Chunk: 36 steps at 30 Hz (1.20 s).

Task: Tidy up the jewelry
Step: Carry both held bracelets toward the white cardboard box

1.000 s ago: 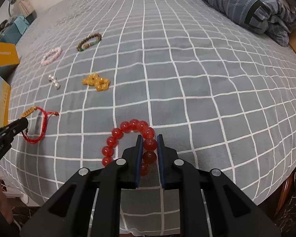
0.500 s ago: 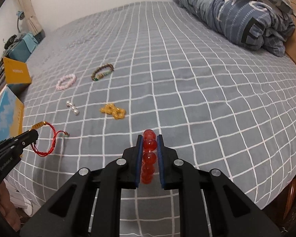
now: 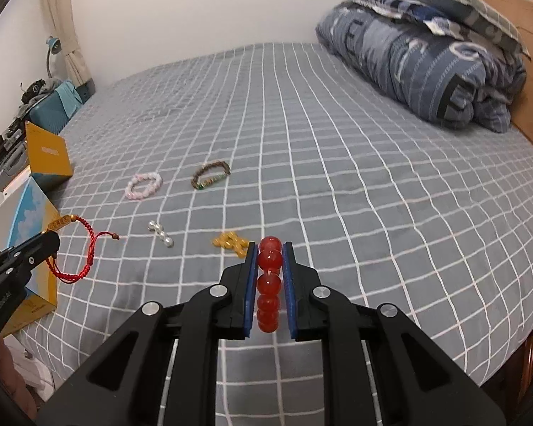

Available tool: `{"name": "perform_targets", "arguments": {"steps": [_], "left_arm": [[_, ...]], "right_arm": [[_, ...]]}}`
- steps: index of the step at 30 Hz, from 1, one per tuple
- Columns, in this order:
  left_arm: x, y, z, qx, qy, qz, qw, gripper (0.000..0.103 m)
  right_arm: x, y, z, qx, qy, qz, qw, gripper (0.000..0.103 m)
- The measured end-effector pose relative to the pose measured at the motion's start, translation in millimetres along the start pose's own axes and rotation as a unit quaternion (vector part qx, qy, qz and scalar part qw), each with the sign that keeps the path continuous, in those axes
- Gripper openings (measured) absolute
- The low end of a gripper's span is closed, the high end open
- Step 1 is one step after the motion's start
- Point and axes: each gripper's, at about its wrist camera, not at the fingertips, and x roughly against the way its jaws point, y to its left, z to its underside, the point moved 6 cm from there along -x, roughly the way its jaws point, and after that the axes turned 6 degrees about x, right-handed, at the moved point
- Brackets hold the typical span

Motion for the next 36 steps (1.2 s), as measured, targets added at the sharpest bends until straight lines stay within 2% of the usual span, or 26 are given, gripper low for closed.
{"name": "perform_targets", "arguments": {"steps": [15,24,30,36], "left_arm": [[40.7,45.8,-15.9,0.028,-0.054,-0.008,0.9981,0.007],[80.5,88.0,-27.9,0.049,-0.098,-0.042,0.9932,0.007],[102.2,127.2,-30.8,0.080,-0.103,-0.066,0.9892,0.007],[123.1,174.8,-30.9,0.101,-0.113,-0.107,0.9826,0.007]], "right_arm": [[16.9,52.0,-25.7,0.033,-0.055,0.008,0.998,0.013],[37.8,105.4,-47.5,0.053,-0.090,-0.008,0.994,0.013],[51.7,158.4,-63.5,0.076,-0.111,-0.034,0.990,0.013],[62.4,212.9,-73.9,0.095,-0.126,-0.066,0.985,0.013]]}}
